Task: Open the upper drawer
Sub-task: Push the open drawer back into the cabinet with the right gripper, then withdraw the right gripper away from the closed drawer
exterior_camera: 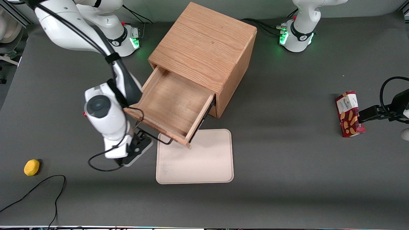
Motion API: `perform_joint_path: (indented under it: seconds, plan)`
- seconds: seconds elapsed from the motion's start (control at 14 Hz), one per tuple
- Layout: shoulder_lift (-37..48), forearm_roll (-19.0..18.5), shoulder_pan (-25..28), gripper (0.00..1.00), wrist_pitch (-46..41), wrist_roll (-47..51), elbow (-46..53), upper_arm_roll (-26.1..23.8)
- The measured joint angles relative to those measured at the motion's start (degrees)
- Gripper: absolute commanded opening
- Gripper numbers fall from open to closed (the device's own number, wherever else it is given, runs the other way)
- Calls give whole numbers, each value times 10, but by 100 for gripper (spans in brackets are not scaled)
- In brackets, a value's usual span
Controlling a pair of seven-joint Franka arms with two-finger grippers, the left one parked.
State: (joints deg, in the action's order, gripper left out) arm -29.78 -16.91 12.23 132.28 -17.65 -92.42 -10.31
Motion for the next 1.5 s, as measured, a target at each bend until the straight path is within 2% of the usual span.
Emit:
perform_joint_path:
  seconds: [0.21, 0.79, 1.14, 1.36, 1.5]
  plan:
    - [2, -8, 26, 100, -37, 63, -4, -22]
    - [59, -10, 29, 100, -144, 235, -41, -153]
    - [69, -21, 28, 100, -167, 321, -44, -169]
    - [78, -23, 25, 100, -181, 438, -42, -178]
    - [92, -21, 25, 100, -182, 573, -40, -191]
